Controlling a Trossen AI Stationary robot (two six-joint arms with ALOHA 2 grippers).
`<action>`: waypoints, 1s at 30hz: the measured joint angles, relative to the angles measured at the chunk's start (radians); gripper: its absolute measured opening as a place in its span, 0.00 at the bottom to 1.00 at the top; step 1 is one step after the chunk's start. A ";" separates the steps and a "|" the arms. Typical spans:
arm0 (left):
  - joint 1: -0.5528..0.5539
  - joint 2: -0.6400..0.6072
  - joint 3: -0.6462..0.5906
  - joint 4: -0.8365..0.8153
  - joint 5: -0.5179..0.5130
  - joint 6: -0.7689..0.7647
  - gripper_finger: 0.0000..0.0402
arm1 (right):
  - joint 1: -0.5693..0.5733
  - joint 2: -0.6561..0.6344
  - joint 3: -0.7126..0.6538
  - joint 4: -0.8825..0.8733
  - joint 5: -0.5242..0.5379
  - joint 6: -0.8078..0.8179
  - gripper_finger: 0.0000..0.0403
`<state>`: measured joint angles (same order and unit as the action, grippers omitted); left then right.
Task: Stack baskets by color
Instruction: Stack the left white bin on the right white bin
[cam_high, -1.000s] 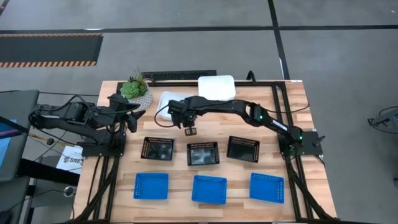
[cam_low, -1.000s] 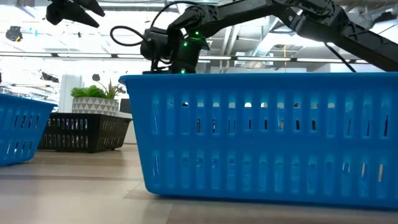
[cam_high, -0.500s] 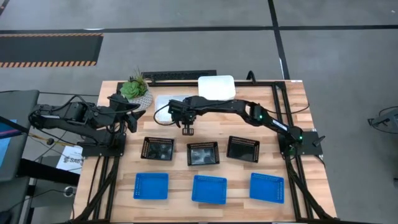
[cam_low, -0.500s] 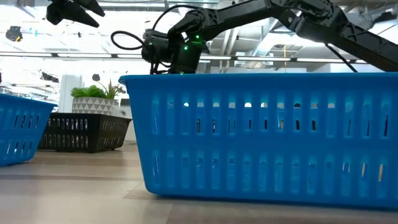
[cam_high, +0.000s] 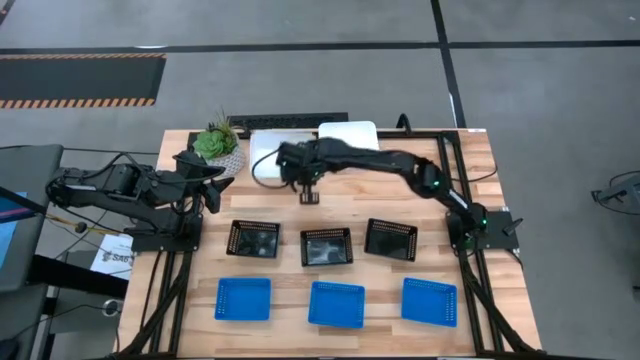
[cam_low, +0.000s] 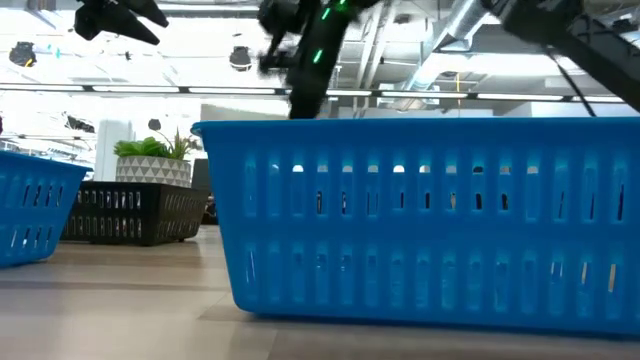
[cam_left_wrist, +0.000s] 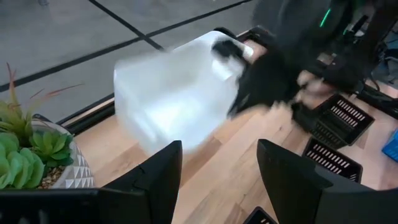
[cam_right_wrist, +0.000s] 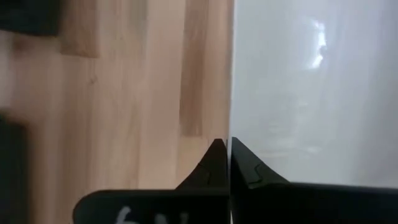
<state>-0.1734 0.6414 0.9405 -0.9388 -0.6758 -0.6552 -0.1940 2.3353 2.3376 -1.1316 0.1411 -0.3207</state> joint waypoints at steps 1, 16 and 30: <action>0.000 0.000 0.000 -0.003 0.000 0.000 0.49 | -0.009 -0.033 0.000 -0.023 0.002 -0.008 0.00; 0.000 0.000 0.000 -0.017 -0.010 0.007 0.49 | -0.297 -0.273 -0.006 -0.266 -0.087 -0.196 0.00; 0.000 0.000 0.000 -0.025 -0.025 0.007 0.49 | -0.405 -0.556 -0.639 0.064 -0.098 -0.302 0.00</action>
<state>-0.1734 0.6415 0.9403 -0.9638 -0.7008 -0.6483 -0.5994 1.7792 1.6987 -1.0672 0.0433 -0.6223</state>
